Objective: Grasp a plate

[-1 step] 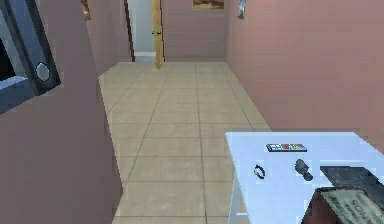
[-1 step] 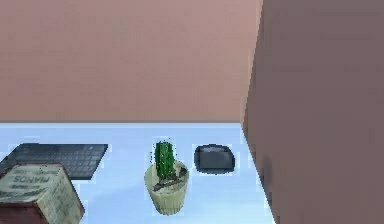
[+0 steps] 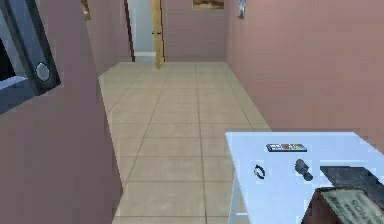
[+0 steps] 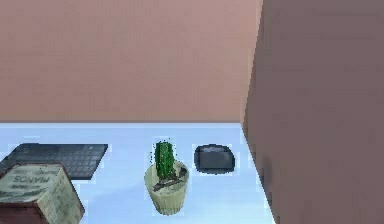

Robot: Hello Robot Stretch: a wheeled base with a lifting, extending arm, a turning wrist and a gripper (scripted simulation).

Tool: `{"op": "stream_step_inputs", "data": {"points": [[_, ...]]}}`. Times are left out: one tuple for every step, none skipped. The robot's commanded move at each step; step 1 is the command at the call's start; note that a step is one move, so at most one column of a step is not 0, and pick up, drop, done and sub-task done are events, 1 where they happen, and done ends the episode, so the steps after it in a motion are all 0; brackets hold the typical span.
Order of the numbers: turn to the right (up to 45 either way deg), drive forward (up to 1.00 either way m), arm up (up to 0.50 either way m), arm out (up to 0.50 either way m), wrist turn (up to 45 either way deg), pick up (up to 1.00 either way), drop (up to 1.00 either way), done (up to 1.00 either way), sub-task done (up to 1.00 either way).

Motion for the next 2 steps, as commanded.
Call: {"op": "stream_step_inputs", "data": {"points": [[0.0, 0.00, 0.34, 0.00, 0.0, 0.00, 0.00, 0.00, 0.00], [0.0, 0.00, 0.00, 0.34, 0.0, 0.00, 0.00, 0.00, 0.00]]}}
